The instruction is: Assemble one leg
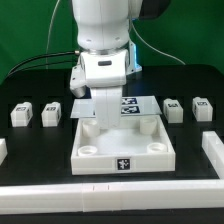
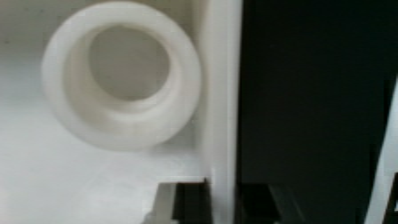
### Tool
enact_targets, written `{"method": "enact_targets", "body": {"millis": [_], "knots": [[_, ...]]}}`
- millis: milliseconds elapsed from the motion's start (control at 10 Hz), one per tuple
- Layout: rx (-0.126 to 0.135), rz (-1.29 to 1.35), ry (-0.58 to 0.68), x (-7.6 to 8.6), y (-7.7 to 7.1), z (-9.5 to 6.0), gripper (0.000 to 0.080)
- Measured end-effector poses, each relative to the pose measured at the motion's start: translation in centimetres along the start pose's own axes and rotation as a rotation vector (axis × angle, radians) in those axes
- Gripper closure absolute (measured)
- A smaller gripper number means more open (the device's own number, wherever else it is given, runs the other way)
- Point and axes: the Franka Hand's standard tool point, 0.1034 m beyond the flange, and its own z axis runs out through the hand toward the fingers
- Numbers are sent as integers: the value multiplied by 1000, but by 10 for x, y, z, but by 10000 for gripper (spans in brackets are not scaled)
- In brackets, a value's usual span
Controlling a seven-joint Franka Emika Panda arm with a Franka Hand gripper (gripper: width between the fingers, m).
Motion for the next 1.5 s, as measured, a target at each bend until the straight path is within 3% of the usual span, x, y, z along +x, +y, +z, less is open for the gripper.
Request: {"method": "enact_targets", "body": {"millis": [300,800,1000,1500], "knots": [[-12,-9,6,13,11,-2,738],[-45,-6,20,47,42,-8,738],[-44,6,26,61,52,-9,738],[-47,18,27,58,54,-10,738]]}}
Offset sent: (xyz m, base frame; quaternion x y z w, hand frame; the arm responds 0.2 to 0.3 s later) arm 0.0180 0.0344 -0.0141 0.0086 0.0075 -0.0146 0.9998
